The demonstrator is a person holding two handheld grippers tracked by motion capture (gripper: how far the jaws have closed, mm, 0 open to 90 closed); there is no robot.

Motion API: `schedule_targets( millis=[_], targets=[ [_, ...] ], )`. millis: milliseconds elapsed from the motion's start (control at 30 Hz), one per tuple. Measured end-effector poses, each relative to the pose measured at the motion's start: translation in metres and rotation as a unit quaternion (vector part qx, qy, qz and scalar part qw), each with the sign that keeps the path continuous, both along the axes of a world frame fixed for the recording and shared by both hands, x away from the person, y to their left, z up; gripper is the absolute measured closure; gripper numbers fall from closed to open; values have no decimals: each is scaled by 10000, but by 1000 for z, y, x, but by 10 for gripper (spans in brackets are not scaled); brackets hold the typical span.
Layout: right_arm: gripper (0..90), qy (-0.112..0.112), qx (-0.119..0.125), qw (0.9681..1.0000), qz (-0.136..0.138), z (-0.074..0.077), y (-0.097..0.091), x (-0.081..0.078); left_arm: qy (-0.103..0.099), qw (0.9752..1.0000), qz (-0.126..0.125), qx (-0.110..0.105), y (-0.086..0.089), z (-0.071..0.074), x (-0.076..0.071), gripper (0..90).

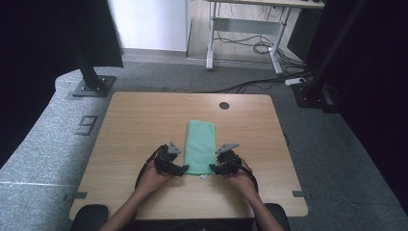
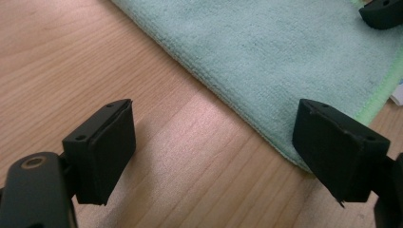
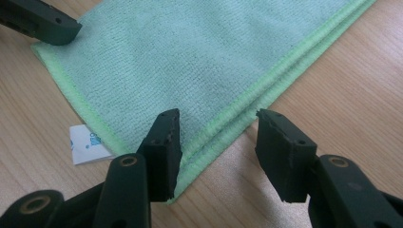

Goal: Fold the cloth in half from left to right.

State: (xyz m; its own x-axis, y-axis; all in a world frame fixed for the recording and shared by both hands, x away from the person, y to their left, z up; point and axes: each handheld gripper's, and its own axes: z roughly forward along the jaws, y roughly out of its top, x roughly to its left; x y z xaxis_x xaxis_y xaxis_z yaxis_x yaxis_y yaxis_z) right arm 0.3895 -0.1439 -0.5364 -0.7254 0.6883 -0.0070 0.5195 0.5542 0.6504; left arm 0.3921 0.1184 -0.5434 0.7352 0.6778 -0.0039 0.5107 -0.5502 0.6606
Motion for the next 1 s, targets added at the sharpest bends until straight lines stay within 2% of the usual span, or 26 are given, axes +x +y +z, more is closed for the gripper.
schedule_targets(
  millis=[200,333,500,700,1000],
  targets=[
    [499,-1,39,10000,60,-1,8,2,-93,9998,80,156,8,2,-2,146],
    [487,19,64,9999,99,-1,15,4,-54,9998,155,109,15,2,-3,146],
    [464,10,103,9999,95,-2,15,6,-77,9998,150,80,15,1,-2,145],
    [324,-81,113,9999,36,1,9,6,-90,9999,76,-85,18,9,-7,142],
    [180,-286,283,9992,-80,14,-15,-3,-47,10000,18,-63,36,15,-23,105]
  ],
)
